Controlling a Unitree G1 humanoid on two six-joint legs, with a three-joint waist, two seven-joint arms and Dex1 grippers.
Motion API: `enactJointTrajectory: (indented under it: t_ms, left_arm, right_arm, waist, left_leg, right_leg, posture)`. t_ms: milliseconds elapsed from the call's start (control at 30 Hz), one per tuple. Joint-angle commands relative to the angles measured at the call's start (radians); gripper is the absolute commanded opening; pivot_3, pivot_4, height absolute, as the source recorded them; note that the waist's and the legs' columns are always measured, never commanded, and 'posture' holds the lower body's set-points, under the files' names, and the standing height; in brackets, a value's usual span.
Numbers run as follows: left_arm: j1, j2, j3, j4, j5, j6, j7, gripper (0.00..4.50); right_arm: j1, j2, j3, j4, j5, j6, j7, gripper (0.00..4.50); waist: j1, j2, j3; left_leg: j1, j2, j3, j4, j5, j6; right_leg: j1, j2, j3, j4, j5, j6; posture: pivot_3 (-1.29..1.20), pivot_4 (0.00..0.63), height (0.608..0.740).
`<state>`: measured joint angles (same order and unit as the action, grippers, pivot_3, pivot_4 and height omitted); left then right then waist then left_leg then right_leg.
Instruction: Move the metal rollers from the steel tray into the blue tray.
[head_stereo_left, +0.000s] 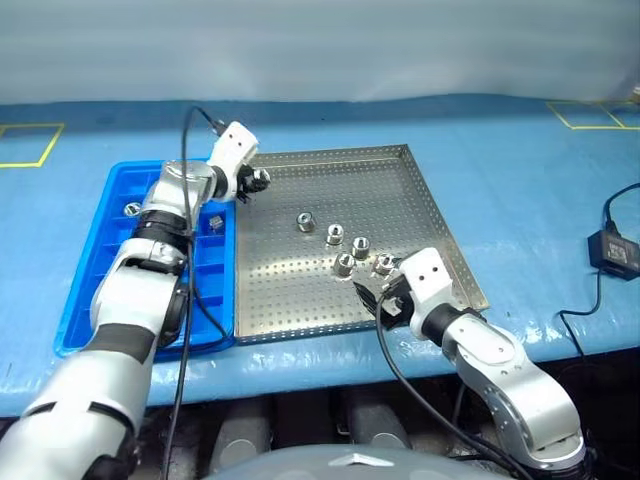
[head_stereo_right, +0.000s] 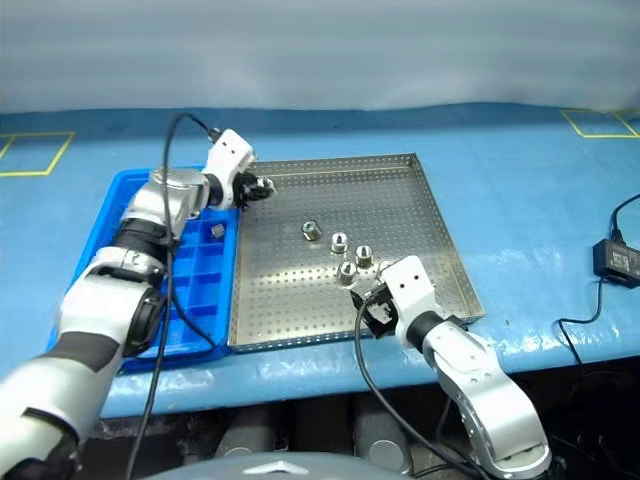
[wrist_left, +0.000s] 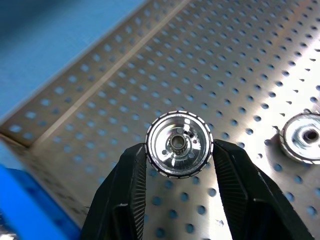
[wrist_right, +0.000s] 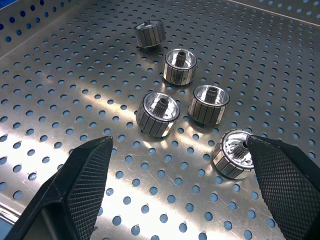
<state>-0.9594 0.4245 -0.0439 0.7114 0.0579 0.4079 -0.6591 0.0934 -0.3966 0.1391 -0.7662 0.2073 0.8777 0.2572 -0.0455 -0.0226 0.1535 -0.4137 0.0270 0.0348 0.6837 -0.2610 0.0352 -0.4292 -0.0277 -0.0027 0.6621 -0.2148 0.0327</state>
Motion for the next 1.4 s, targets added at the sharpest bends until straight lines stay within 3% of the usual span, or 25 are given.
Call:
enactJointTrajectory:
  t_ms: [33,100,233,400,633,900,1033,1200,1400]
  left_arm:
    - [0.194,0.014,0.092,-0.439,0.005,0.155,0.154,1.69]
    - [0.341,-0.001,0.135,-0.674,0.034,0.236,0.245,1.69]
    - [0.531,-0.070,0.208,-0.969,0.048,0.376,0.380,1.69]
    - [0.700,-0.167,0.256,-1.213,0.138,0.434,0.568,1.69]
    - [0.806,-0.195,0.279,-1.260,0.167,0.473,0.645,1.69]
    - [0.815,-0.234,0.334,-1.201,0.139,0.483,0.679,1.69]
    - [0.793,-0.234,0.359,-1.161,0.117,0.502,0.680,2.98]
    - [0.705,-0.212,0.294,-1.223,0.079,0.536,0.625,4.49]
    - [0.484,-0.225,0.228,-1.137,-0.098,0.578,0.459,4.49]
  right_arm:
    - [-0.025,0.000,0.015,-0.029,-0.003,-0.014,0.005,4.50]
    - [-0.064,0.015,0.031,-0.005,-0.001,-0.017,0.008,4.50]
    - [-0.132,0.025,0.073,0.040,0.005,-0.028,0.035,4.50]
    - [-0.207,0.052,0.140,0.088,0.025,-0.075,0.098,4.50]
    - [-0.248,0.071,0.199,0.144,0.027,-0.141,0.153,4.50]
    - [-0.242,0.090,0.205,0.154,0.017,-0.144,0.145,4.50]
    - [-0.225,0.092,0.198,0.144,0.010,-0.141,0.130,4.50]
    - [-0.202,0.089,0.169,0.122,0.011,-0.132,0.106,4.50]
    - [-0.176,0.072,0.126,0.102,0.012,-0.121,0.090,4.50]
  waist:
    - [0.001,0.001,0.000]
    - [0.004,0.001,0.000]
    - [0.028,0.000,-0.001]
    - [0.058,-0.001,-0.001]
    - [0.080,-0.001,-0.001]
    - [0.089,-0.002,-0.001]
    - [0.087,-0.002,-0.001]
    - [0.089,-0.002,-0.002]
    - [0.082,-0.002,-0.002]
  left_leg:
    - [0.000,0.000,0.000,0.000,0.000,0.000]
    - [0.000,0.000,0.001,0.000,0.000,0.000]
    - [0.001,0.000,0.000,0.002,0.000,0.000]
    - [0.003,-0.001,-0.001,0.003,0.000,0.000]
    - [0.004,-0.001,-0.001,0.004,0.002,0.001]
    - [0.003,-0.001,-0.001,0.004,0.002,0.001]
    - [0.003,0.000,-0.001,0.004,0.002,0.001]
    - [0.003,-0.001,-0.001,0.004,0.002,0.001]
    - [0.002,-0.001,0.000,0.005,0.003,0.001]
  right_leg:
    - [0.000,0.000,0.001,0.000,0.000,0.000]
    - [0.000,-0.001,0.002,0.000,0.000,0.000]
    - [0.001,-0.001,0.002,0.001,0.001,0.001]
    - [0.004,-0.001,0.000,0.000,0.004,0.001]
    - [0.005,0.000,-0.001,0.000,0.006,0.000]
    - [0.005,-0.001,-0.001,-0.001,0.006,0.000]
    - [0.005,0.000,-0.002,-0.001,0.006,-0.001]
    - [0.005,-0.001,-0.002,-0.001,0.006,-0.001]
    - [0.005,-0.001,-0.001,-0.002,0.006,-0.001]
  posture:
    - [-0.05,0.150,0.740]
    - [-0.02,0.150,0.740]
    - [0.04,0.150,0.740]
    - [0.09,0.150,0.740]
    - [0.13,0.150,0.740]
    - [0.13,0.150,0.740]
    - [0.11,0.150,0.740]
    - [0.09,0.150,0.740]
    - [0.05,0.150,0.740]
